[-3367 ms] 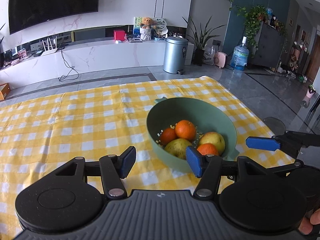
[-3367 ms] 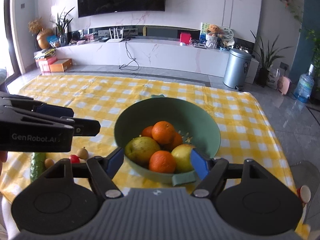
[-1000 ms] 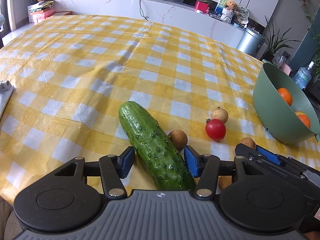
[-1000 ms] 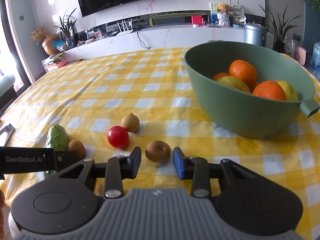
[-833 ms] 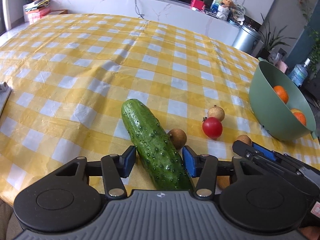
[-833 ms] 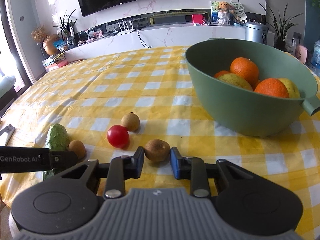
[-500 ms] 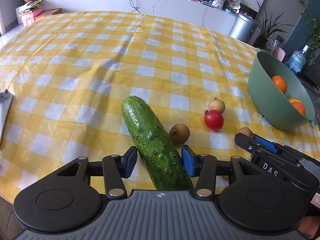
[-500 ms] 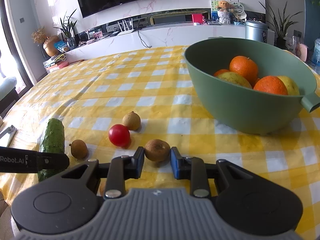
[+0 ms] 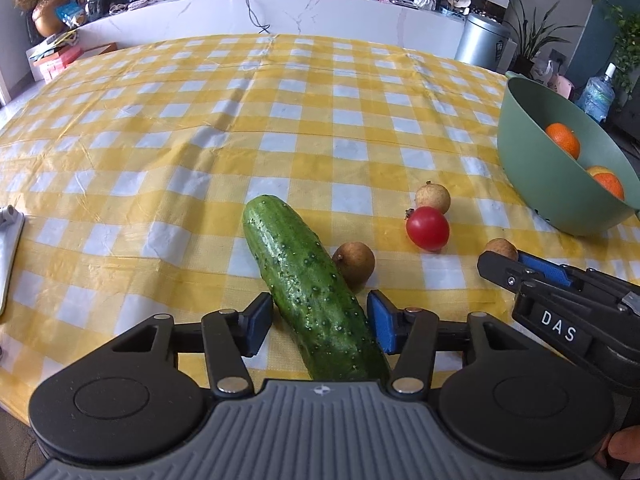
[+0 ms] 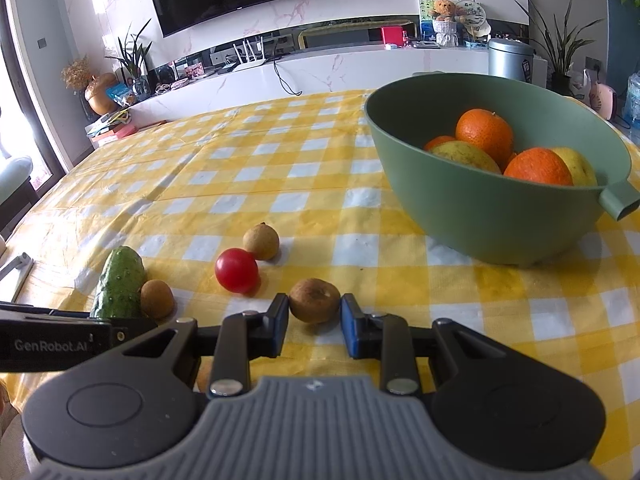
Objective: Organize fruits
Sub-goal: 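Grasp the green cucumber with the left tool while the right tool grasps a brown kiwi, then carry the cucumber and kiwi into the green colander and open both tools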
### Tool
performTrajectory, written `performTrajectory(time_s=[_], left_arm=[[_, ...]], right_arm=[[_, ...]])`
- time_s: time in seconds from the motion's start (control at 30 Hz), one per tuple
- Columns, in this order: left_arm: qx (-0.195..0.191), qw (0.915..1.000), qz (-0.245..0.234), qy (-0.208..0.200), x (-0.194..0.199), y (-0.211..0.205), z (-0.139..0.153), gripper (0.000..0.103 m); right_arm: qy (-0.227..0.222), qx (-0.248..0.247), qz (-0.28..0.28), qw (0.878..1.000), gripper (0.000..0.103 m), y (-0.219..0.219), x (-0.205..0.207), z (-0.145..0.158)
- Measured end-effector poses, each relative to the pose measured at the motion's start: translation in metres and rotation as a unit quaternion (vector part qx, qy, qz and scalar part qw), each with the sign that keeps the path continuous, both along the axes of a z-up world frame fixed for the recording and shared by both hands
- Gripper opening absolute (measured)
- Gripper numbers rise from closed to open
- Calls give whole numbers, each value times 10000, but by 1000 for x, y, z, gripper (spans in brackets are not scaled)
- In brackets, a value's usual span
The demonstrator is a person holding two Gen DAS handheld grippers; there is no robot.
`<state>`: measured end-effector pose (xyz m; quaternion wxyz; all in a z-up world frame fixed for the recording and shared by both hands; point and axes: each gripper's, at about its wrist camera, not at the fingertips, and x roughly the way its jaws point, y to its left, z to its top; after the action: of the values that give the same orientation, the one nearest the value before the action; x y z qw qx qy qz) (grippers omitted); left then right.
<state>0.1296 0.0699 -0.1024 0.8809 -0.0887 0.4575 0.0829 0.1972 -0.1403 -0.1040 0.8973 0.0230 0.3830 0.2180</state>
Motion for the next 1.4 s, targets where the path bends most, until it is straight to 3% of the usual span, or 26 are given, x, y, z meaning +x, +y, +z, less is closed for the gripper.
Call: performTrajectory(time_s=[0.33,0.63,1.4], left_arm=[[-42,9997,-132,-208,-7,-1,1,53],[-138,9993,-48,-339,-16,3,7,48],[-116,9928,-249,-1162,-37,-18,72,47]], right_arm=[[-9,67,-3,10000,25,-2,0,0],[-336,196,97,9992,25,-5,-9,11],[-955,420,214,9943,24,-29,-45,45]])
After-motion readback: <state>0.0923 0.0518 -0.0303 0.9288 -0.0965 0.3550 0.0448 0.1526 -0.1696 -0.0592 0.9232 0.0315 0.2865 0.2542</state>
